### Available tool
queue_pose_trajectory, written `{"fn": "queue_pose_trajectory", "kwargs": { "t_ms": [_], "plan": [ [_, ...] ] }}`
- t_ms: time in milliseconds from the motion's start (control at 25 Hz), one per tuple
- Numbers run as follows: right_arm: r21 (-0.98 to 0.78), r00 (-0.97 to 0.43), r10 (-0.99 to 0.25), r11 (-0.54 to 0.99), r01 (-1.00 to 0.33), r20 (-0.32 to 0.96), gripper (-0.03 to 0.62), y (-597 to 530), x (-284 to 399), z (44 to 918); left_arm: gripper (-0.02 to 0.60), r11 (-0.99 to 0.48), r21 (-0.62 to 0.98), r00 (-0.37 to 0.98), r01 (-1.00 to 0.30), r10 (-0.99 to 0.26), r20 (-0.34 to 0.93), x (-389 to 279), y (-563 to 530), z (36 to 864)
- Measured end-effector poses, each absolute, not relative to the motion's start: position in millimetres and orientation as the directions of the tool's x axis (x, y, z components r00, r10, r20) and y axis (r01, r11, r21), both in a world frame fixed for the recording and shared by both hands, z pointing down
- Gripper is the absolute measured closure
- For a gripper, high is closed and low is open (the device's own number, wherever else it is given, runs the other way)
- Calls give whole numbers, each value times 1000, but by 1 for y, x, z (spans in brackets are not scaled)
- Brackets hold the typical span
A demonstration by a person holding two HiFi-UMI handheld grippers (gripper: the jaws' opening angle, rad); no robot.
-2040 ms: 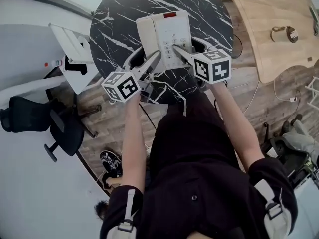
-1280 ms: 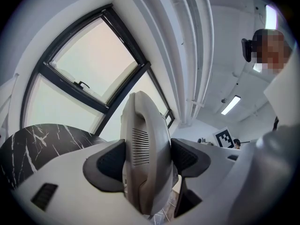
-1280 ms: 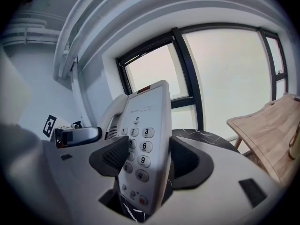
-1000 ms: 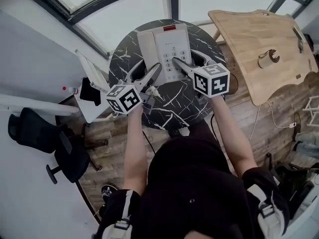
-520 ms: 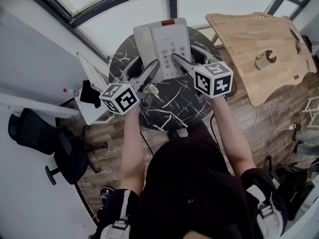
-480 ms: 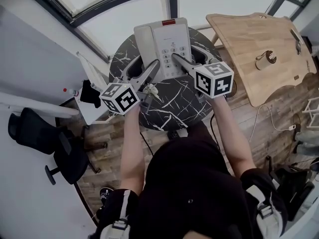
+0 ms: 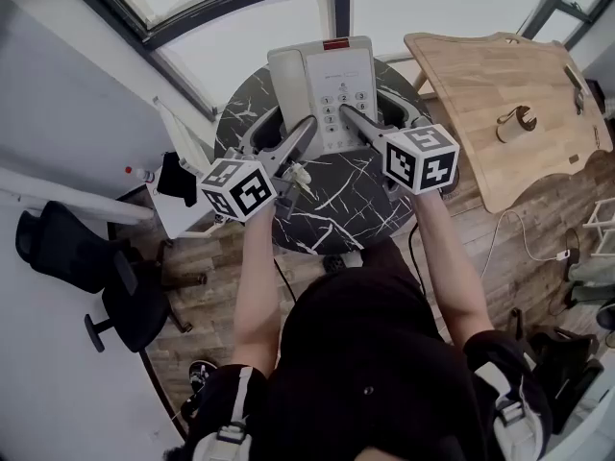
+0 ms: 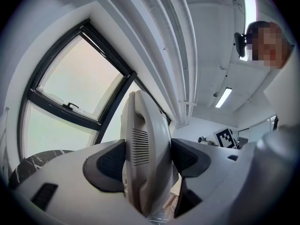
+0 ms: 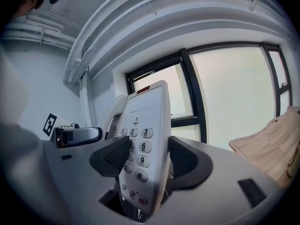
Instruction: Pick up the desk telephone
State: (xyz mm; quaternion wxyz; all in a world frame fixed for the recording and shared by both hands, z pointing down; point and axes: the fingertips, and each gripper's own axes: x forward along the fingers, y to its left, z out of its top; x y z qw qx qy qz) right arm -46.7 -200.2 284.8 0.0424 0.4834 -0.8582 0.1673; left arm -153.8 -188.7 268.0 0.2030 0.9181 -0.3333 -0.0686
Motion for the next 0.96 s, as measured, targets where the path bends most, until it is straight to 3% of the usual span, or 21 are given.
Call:
{"fn": "queue_pose_trajectory", "kwargs": {
  "t_ms": [960],
  "plan": [
    [-241, -526, -822, 477, -845, 218, 306, -206, -47, 279, 262, -709, 394, 775, -585, -632, 13, -154, -195, 262]
  ]
}}
